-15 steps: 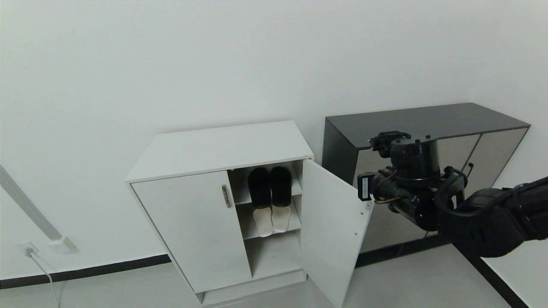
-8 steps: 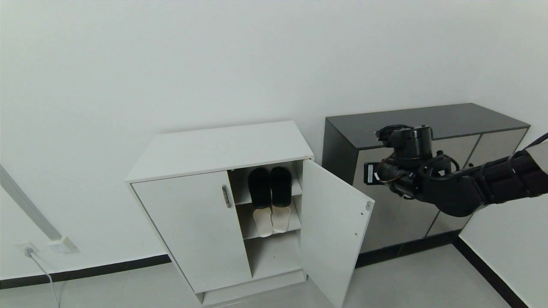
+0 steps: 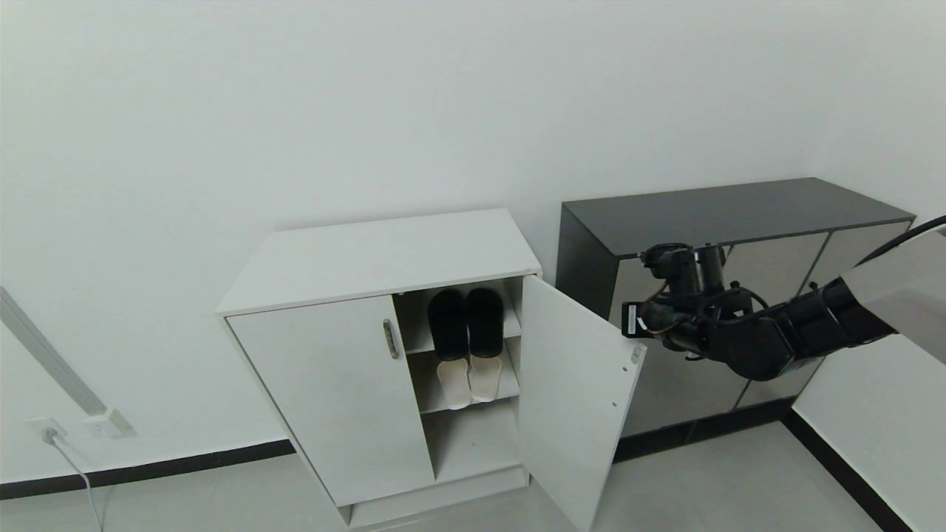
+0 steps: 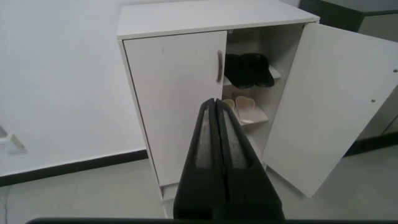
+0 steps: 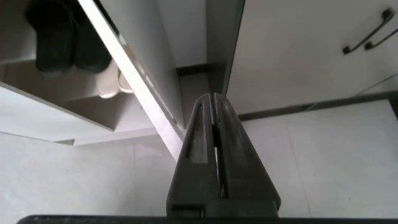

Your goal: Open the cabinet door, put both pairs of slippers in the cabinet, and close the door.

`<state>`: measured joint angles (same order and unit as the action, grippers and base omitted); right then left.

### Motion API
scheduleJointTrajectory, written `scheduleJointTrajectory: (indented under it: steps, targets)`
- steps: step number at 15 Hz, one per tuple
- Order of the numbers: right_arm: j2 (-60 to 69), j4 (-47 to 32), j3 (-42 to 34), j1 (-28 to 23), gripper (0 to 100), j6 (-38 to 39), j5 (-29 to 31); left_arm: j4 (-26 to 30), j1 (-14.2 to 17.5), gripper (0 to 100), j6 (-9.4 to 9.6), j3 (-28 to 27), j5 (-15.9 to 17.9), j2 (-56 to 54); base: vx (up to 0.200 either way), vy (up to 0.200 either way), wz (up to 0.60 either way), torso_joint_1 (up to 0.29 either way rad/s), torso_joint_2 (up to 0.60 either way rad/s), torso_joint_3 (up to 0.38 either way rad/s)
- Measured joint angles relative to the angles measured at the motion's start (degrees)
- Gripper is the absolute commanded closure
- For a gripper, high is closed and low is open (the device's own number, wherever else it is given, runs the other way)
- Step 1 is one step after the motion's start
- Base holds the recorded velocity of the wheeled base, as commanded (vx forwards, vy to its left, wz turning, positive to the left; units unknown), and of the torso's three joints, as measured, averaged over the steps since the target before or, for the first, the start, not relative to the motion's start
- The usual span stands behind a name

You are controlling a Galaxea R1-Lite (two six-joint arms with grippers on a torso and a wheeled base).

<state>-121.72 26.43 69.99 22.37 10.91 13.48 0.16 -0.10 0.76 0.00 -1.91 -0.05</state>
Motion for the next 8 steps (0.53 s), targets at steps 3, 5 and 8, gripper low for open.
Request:
scheduleJointTrajectory:
  steps: [3,5,8]
  targets:
    - [-1.16,0.01,-0.39,0.26,100,0.09,0.01,0.02,0.00,100,-0.02,0.00,0.02,0.00,0.000,0.000,0.00,0.000,0.00,0.000]
    - [-1.51,0.01,-0.87,0.67,100,0.09,0.15,0.00,0.00,100,0.00,0.00,0.00,0.00,0.000,0.000,0.00,0.000,0.00,0.000]
    - [-1.27,1.79,-3.21,2.46,100,0.12,0.48,0.00,0.00,100,-0.05,0.00,0.02,0.00,0.000,0.000,0.00,0.000,0.00,0.000]
